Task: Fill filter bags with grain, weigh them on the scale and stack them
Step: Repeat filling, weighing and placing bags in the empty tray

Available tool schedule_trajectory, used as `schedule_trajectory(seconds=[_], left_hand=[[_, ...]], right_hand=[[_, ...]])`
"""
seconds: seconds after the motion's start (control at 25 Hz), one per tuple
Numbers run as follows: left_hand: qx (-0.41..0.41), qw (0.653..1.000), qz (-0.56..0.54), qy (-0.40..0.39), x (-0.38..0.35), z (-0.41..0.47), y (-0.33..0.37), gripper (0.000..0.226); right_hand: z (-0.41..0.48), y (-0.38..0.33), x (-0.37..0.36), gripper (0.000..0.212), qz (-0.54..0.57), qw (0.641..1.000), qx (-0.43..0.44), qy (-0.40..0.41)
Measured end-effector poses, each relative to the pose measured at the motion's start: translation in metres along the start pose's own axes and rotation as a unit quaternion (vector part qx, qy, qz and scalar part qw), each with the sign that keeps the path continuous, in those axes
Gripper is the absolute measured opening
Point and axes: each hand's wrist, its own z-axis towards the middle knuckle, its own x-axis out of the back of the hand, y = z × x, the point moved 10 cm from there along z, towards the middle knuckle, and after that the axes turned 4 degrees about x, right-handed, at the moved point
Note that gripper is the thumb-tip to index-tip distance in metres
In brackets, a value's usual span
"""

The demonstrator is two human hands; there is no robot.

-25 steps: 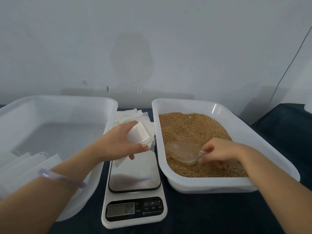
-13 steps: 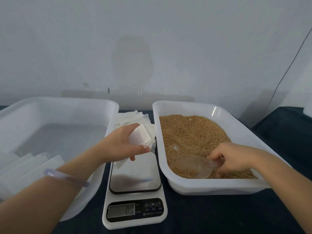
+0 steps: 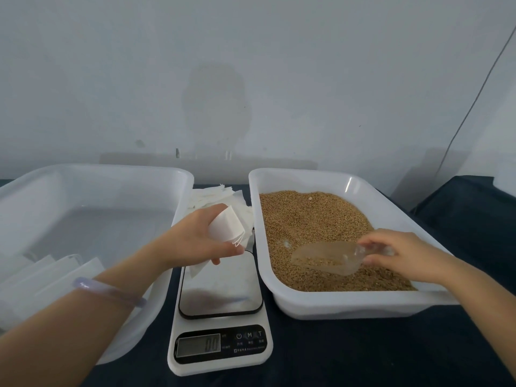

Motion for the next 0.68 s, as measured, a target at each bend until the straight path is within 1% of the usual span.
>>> schedule_trajectory(seconds=[0.12, 0.16, 0.24, 0.28, 0.36, 0.48, 0.56, 0.68], left_hand=[[-0.009, 0.999, 0.032, 0.012, 0.004, -0.002, 0.009, 0.034], [-0.017, 0.999, 0.027, 0.018, 0.004, -0.003, 0.016, 0.037], [-0.040, 0.999, -0.027, 0.019, -0.002, -0.003, 0.035, 0.043], [-0.052, 0.997, -0.048, 0.006, -0.011, -0.002, 0.046, 0.043], [-0.071, 0.996, -0.051, -0.035, -0.037, 0.002, 0.065, 0.040], [-0.078, 0.995, -0.051, -0.047, -0.066, 0.013, 0.076, 0.044], [-0.066, 0.995, -0.062, -0.038, -0.076, 0.021, 0.074, 0.047], [-0.057, 0.995, -0.072, -0.040, -0.088, 0.026, 0.067, 0.046]], right_hand=[[-0.010, -0.002, 0.008, 0.027, 0.047, 0.998, 0.008, 0.032], [-0.014, -0.005, 0.014, 0.029, 0.057, 0.997, 0.012, 0.050], [-0.020, -0.014, 0.030, 0.031, 0.074, 0.993, 0.026, 0.087], [-0.022, -0.020, 0.041, 0.031, 0.077, 0.991, 0.035, 0.106], [-0.028, -0.030, 0.063, 0.029, 0.083, 0.986, 0.048, 0.138], [-0.039, -0.038, 0.096, 0.028, 0.104, 0.977, 0.061, 0.174], [-0.045, -0.038, 0.105, 0.031, 0.092, 0.980, 0.060, 0.169], [-0.045, -0.036, 0.106, 0.030, 0.050, 0.988, 0.050, 0.139]])
